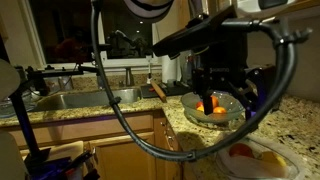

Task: Put the apple into the bowl.

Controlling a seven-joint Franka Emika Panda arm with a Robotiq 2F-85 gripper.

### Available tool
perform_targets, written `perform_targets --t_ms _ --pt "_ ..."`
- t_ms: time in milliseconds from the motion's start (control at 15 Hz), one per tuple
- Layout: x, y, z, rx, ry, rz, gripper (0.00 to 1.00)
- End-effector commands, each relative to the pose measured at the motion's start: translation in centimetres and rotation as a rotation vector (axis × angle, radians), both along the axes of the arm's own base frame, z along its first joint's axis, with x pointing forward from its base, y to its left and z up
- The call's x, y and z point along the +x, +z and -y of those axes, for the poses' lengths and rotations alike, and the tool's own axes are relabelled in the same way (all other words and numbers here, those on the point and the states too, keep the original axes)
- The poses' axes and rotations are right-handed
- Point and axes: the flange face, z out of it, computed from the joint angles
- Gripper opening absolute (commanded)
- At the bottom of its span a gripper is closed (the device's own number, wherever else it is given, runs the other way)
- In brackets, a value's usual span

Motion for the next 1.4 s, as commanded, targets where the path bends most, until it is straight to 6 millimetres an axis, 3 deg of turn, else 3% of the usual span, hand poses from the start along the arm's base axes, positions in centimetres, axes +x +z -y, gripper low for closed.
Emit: perform_targets --t_ms 0,400,1333 --pt "0.0 0.0 0.0 0.0 0.0 -0.001 1.0" --pt "0.0 0.0 0.0 0.0 0.0 -0.001 1.0" --pt "2.6 0.0 1.3 -0.005 0.026 0.001 1.0"
